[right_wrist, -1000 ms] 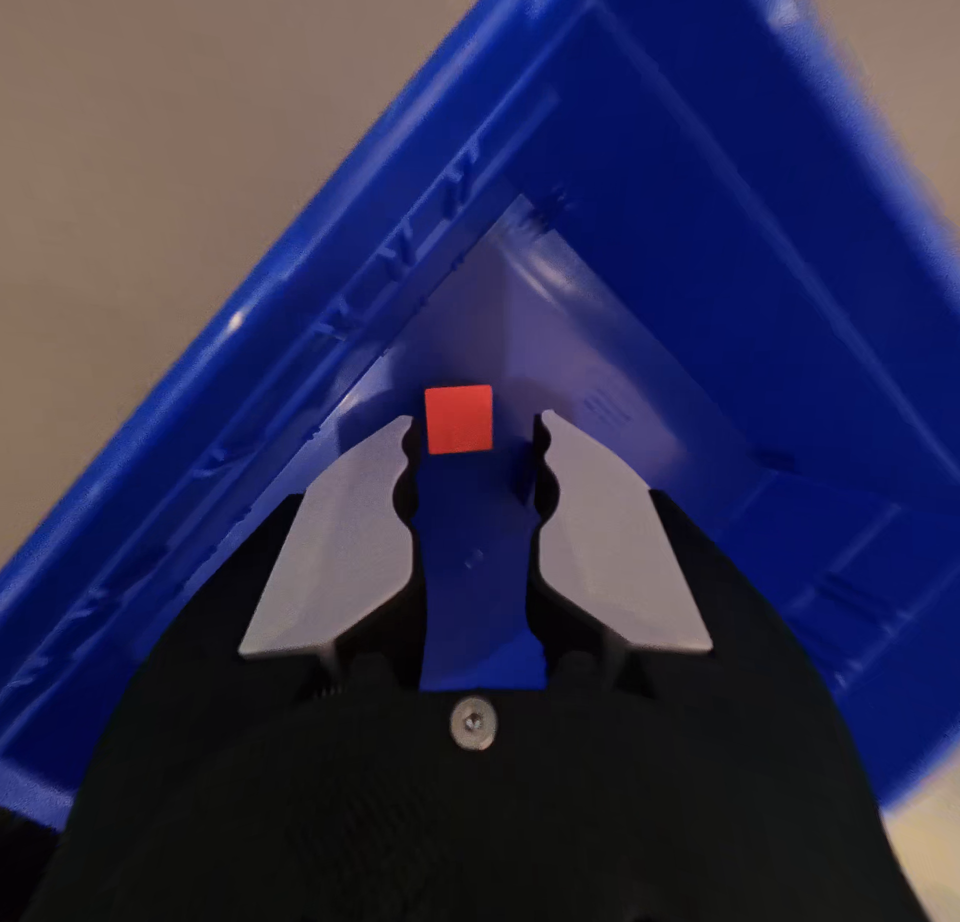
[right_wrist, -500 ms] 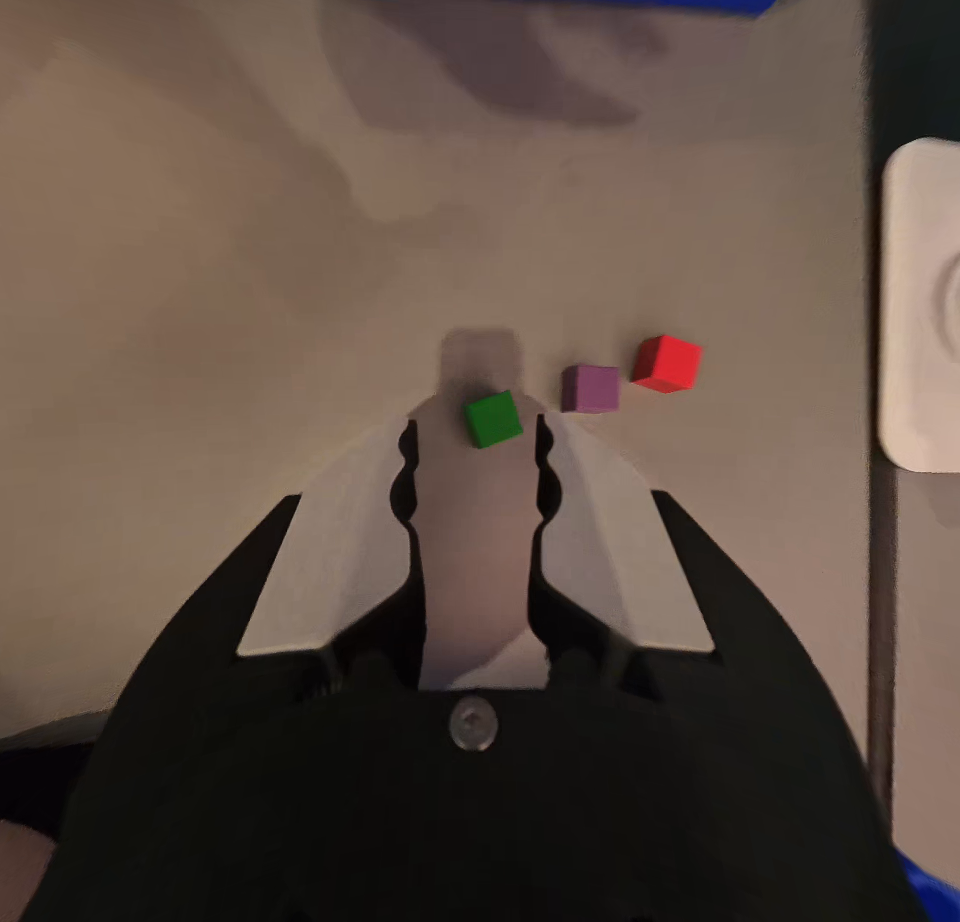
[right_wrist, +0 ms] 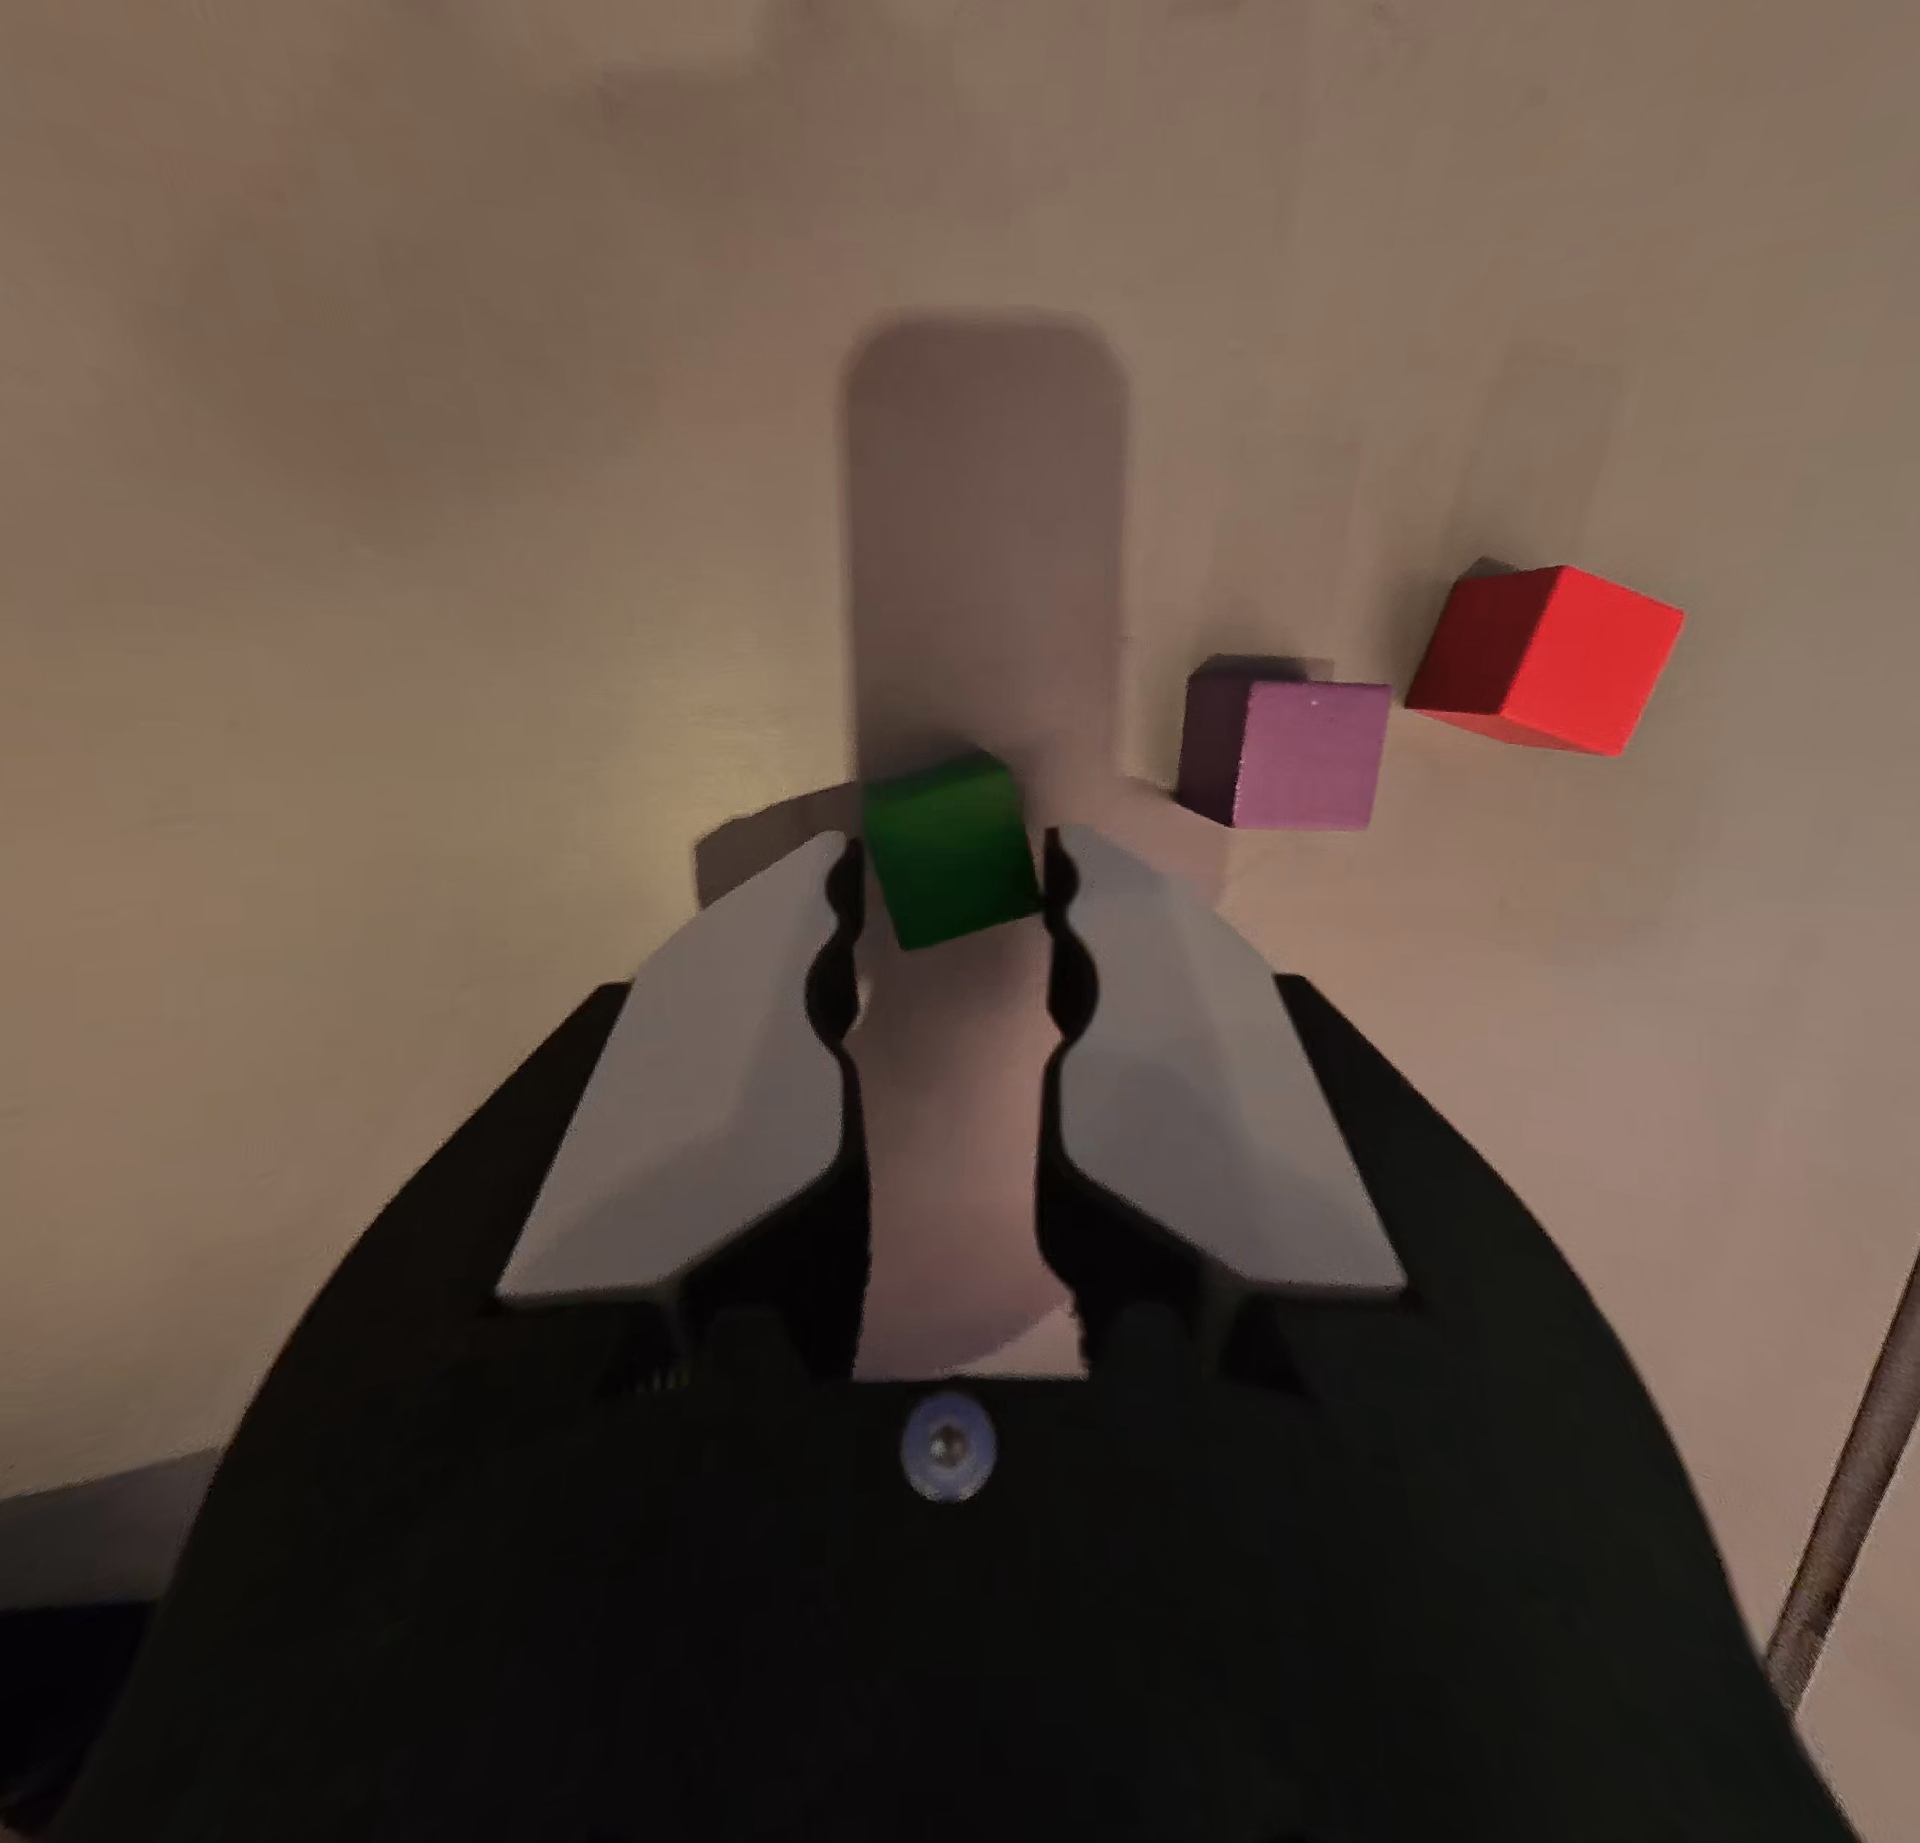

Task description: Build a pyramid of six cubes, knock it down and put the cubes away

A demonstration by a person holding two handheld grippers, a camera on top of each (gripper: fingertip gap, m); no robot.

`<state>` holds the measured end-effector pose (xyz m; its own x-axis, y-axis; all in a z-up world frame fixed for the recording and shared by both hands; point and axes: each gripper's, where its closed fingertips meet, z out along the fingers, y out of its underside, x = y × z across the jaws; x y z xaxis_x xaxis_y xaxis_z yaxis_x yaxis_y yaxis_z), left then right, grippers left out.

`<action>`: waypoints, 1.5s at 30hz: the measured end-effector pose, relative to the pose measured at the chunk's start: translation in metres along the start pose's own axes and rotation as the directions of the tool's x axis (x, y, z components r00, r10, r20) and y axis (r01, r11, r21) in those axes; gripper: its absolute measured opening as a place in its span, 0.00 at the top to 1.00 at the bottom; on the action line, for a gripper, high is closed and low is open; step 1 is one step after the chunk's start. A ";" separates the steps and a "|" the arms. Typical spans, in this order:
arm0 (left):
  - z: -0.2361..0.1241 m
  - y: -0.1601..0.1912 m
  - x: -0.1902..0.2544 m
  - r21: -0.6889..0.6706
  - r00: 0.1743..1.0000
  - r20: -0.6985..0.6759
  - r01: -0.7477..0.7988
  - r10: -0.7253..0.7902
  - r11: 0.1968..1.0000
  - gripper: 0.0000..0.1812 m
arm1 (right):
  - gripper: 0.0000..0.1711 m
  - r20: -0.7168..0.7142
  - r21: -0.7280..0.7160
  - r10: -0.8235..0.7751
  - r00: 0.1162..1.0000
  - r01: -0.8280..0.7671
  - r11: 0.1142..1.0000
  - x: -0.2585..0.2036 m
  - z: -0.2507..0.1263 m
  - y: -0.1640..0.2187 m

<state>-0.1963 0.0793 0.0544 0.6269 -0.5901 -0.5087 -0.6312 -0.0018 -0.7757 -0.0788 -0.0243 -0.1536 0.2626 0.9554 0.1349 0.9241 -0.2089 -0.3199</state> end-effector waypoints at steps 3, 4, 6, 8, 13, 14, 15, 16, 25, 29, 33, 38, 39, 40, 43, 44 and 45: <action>0.001 0.001 0.002 -0.006 1.000 -0.001 -0.010 0.010 1.000 0.78 | 0.83 0.016 -0.006 0.005 1.000 -0.005 1.000 -0.002 -0.002 0.000; 0.001 0.001 0.002 -0.007 1.000 -0.001 -0.012 0.012 1.000 0.78 | 0.83 0.014 -0.012 0.005 1.000 -0.005 1.000 -0.002 -0.006 0.000; 0.001 0.001 0.002 -0.007 1.000 0.003 -0.015 0.015 1.000 0.78 | 0.83 -0.032 0.012 -0.003 0.999 0.003 1.000 0.001 -0.028 -0.005; 0.000 0.000 0.000 -0.003 1.000 0.007 -0.008 0.008 1.000 0.78 | 0.83 -0.108 0.101 0.019 0.994 -0.008 0.995 0.007 -0.072 -0.012; -0.002 -0.003 0.002 0.008 1.000 -0.002 -0.003 0.003 1.000 0.78 | 0.83 -0.388 0.321 0.409 0.826 -0.295 0.900 0.042 -0.206 0.070; -0.002 -0.003 0.005 0.008 1.000 -0.005 -0.010 0.010 1.000 0.78 | 0.83 -0.428 0.309 0.493 0.757 -0.390 0.868 0.046 -0.217 0.107; -0.001 -0.003 0.007 0.007 1.000 -0.009 -0.017 0.017 1.000 0.78 | 0.83 -0.447 0.286 0.568 0.691 -0.491 0.823 0.048 -0.220 0.145; 0.000 -0.003 0.009 0.004 1.000 -0.012 -0.022 0.022 1.000 0.78 | 0.83 -0.440 0.253 0.636 0.634 -0.592 0.765 0.047 -0.215 0.180; 0.004 0.000 0.015 -0.018 0.999 -0.016 -0.043 0.043 0.999 0.78 | 0.82 -0.314 -0.118 0.794 0.520 -0.852 0.511 0.017 -0.129 0.304; 0.005 0.002 0.015 -0.023 0.999 -0.017 -0.041 0.040 0.999 0.78 | 0.82 -0.316 -0.157 0.804 0.503 -0.864 0.479 0.016 -0.117 0.318; 0.005 0.001 0.017 -0.024 0.999 -0.016 -0.046 0.045 0.999 0.78 | 0.79 -0.315 -0.137 0.822 0.475 -0.880 0.455 0.018 -0.114 0.320; 0.003 0.001 0.016 -0.024 0.999 -0.013 -0.042 0.041 0.999 0.78 | 0.74 -0.471 -0.018 0.752 0.461 -0.857 0.514 0.033 -0.170 0.296; 0.003 0.000 0.015 -0.021 0.999 -0.012 -0.038 0.037 0.999 0.78 | 0.74 -0.511 0.062 0.726 0.461 -0.822 0.566 0.042 -0.190 0.275; 0.002 0.000 0.013 -0.019 0.999 -0.010 -0.034 0.033 0.999 0.78 | 0.75 -0.539 0.166 0.710 0.453 -0.769 0.618 0.053 -0.211 0.247; 0.002 0.001 0.009 -0.022 1.000 -0.003 -0.026 0.025 0.999 0.78 | 0.74 -0.479 0.479 0.688 0.545 -0.494 0.726 0.074 -0.244 0.128; 0.002 0.002 0.008 -0.027 1.000 0.000 -0.023 0.023 0.999 0.78 | 0.72 -0.424 0.551 0.659 0.621 -0.401 0.732 0.073 -0.242 0.085; 0.002 0.004 0.006 -0.032 1.000 0.003 -0.019 0.019 0.999 0.78 | 0.70 -0.357 0.614 0.629 0.690 -0.334 0.715 0.070 -0.235 0.044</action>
<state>-0.1943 0.0773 0.0480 0.6165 -0.5873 -0.5244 -0.6572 -0.0170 -0.7535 0.0460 -0.0157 0.0625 0.8620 0.4532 0.2270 0.4027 -0.3403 -0.8497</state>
